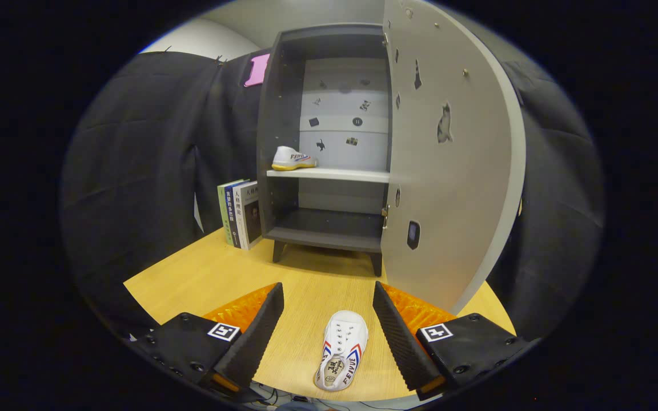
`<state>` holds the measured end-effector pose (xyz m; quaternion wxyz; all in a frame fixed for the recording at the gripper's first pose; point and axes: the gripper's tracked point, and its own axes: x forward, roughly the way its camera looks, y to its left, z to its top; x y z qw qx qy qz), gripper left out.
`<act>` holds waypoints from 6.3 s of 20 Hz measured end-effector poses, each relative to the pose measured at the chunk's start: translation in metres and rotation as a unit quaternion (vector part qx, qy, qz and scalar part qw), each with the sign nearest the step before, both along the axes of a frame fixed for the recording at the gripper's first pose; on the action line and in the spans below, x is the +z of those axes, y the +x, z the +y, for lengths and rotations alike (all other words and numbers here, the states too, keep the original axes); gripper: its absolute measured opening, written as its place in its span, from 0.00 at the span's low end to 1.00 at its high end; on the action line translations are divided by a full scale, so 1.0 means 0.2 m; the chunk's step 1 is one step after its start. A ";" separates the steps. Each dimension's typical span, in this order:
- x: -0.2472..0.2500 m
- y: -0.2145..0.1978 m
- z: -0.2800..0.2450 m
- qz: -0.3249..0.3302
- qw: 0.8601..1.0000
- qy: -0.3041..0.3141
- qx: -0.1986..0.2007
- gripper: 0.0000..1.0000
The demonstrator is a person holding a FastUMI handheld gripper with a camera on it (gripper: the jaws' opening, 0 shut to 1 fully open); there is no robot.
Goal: Open the shoe cabinet door, grab the shoes and put them into the shoe cabinet, then close the shoe cabinet door.
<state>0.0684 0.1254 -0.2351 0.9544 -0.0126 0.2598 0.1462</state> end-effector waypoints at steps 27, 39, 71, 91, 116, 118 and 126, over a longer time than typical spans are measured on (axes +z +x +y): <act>-1.01 -0.11 0.13 0.266 0.963 -0.047 0.004 0.93; -1.08 -0.09 0.06 0.279 0.958 -0.069 -0.019 0.18; -0.13 0.60 0.39 0.113 0.990 0.085 0.007 0.01; 0.60 1.44 0.62 -0.044 0.993 0.106 0.013 0.01; 0.54 2.25 0.68 -0.060 0.989 0.126 -0.043 0.01; 0.49 2.26 0.69 -0.049 0.990 0.122 -0.041 0.01; 0.40 2.32 0.73 -0.041 0.992 0.111 -0.046 0.01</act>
